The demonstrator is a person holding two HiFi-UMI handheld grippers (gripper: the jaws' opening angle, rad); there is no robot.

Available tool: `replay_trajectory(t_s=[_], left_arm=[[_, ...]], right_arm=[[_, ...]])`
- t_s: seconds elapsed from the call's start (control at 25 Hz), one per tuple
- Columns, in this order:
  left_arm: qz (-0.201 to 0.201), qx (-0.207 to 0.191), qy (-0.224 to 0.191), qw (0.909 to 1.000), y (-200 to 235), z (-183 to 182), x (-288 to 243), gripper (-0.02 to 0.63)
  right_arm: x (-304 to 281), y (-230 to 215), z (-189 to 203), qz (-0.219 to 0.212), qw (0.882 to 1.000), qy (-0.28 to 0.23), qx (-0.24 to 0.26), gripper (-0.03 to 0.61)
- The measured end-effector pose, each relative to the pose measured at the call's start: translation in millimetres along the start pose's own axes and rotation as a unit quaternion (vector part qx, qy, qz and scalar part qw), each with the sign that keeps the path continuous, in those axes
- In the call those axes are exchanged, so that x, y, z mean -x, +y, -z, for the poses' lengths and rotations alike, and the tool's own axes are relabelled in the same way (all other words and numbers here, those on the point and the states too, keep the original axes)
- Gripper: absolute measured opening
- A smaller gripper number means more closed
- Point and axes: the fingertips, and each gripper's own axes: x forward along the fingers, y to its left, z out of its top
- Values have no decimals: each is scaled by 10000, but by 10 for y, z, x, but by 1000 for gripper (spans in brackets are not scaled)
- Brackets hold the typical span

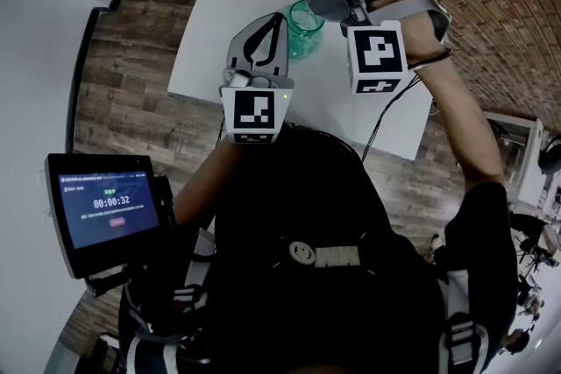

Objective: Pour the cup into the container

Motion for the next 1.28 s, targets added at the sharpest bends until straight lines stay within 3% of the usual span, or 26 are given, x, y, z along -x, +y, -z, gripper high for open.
replay_trajectory(t_s=[1.28], left_arm=[[17,12,-12,10000,-36,-10,-12,-2]], right_arm=[[10,-30,3,122,9995,56,295,268]])
